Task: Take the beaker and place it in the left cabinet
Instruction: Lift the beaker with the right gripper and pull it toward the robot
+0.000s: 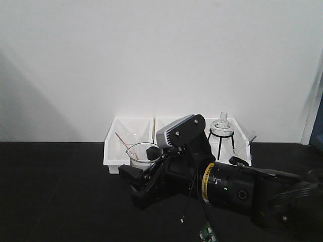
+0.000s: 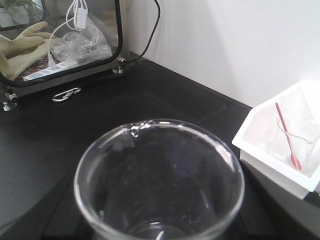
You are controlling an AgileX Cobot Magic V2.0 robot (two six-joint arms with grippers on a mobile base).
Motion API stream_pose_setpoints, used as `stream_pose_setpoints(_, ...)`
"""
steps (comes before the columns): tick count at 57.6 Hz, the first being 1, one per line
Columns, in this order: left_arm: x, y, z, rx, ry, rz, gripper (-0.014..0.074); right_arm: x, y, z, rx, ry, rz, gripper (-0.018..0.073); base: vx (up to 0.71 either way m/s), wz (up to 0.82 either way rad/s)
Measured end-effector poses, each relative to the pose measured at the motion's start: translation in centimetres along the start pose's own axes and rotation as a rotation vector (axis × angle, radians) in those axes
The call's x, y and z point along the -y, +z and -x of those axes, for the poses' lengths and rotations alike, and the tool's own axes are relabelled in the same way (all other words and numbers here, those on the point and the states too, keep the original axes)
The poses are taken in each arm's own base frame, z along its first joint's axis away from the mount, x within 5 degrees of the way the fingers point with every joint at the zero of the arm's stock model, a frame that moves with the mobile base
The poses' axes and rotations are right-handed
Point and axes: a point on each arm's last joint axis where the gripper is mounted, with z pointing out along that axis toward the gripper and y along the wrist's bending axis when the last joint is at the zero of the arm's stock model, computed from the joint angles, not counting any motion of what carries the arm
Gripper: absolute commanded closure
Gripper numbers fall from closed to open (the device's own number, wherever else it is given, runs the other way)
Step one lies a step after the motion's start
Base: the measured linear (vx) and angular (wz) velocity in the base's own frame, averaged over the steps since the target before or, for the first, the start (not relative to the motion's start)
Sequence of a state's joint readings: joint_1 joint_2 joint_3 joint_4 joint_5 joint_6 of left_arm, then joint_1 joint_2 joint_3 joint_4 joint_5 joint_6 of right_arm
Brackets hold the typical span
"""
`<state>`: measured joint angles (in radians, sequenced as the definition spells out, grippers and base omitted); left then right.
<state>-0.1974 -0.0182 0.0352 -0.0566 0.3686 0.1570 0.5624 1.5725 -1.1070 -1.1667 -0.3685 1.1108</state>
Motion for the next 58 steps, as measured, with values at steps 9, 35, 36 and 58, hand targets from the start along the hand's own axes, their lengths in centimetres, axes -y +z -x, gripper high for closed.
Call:
stream_pose_setpoints(9,0.00,0.00,0.00,0.000,0.000,0.000,0.0603,0.00,0.00,0.00,0.000,0.001,0.000,0.0327,0.00,0.00)
stream_pose_setpoints(35,0.00,0.00,0.00,0.000,0.000,0.000,0.0603,-0.01,0.00,0.00,0.000,0.001,0.001,0.0327,0.00,0.01)
stream_pose_setpoints(36,0.00,0.00,0.00,0.000,0.000,0.000,0.0603,-0.01,0.00,0.00,0.000,0.001,0.001,0.0327,-0.01,0.03)
stream_pose_setpoints(58,0.00,0.00,0.00,0.000,0.000,0.000,0.0603,-0.01,0.00,0.00,0.000,0.001,0.001,0.0327,-0.03,0.05)
